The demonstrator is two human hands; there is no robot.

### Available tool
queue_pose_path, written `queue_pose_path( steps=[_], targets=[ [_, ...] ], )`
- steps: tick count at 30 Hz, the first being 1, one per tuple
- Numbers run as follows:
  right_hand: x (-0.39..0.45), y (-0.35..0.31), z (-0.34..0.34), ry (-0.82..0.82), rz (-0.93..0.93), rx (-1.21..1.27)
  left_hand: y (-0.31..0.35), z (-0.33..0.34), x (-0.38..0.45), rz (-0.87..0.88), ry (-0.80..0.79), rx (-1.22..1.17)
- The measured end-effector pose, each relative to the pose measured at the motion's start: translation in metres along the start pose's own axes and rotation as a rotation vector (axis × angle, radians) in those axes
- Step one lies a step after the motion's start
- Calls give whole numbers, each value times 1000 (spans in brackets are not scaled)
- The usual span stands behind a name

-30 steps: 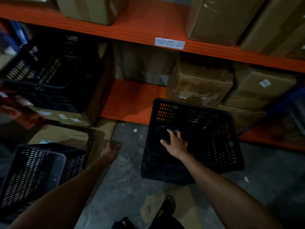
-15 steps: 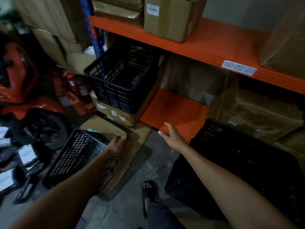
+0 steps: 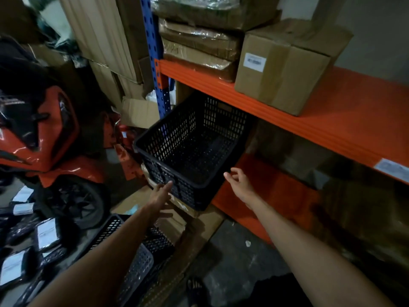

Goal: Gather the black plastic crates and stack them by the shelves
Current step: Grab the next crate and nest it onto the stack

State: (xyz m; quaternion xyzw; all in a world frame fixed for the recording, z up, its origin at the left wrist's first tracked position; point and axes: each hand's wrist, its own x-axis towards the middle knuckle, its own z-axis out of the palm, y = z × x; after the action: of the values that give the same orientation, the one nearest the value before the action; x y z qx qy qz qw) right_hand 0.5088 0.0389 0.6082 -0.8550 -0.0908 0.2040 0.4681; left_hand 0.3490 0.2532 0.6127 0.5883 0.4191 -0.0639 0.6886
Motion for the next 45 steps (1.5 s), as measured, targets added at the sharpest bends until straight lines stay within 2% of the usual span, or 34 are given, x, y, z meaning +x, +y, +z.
queue_pose_path(
  steps=[4, 9, 15, 20, 25, 26, 30, 35, 40, 43, 45],
  targets=[
    [81, -25, -17, 70, 83, 140, 42, 11, 40, -35, 94, -106],
    [153, -35, -19, -56, 270, 281, 61, 25, 82, -158, 119, -201],
    [173, -21, 4, 23, 289, 173, 48, 22, 106, -256, 5, -174],
    [162, -16, -1, 29, 326, 281, 47, 24, 108, -175, 25, -254],
    [123, -9, -2, -25, 329, 204, 33, -6, 91, -130, 63, -281],
    [113, -10, -1, 0, 311, 195, 27, -15, 86, -130, 60, -270],
    [59, -14, -4, 275, 310, 374, -1, -67, 55, -101, 55, -152],
    [-31, -9, -14, 351, 381, 593, -29, -128, 12, -13, 103, -22],
    [-139, 2, -10, 497, 446, 644, -33, -179, -32, 65, 11, 76],
    [-198, 8, -22, 621, 448, 585, -29, -185, -57, 110, -82, 110],
    [-233, 12, -40, 713, 432, 330, -22, -182, -75, 159, -103, 135]
  ],
)
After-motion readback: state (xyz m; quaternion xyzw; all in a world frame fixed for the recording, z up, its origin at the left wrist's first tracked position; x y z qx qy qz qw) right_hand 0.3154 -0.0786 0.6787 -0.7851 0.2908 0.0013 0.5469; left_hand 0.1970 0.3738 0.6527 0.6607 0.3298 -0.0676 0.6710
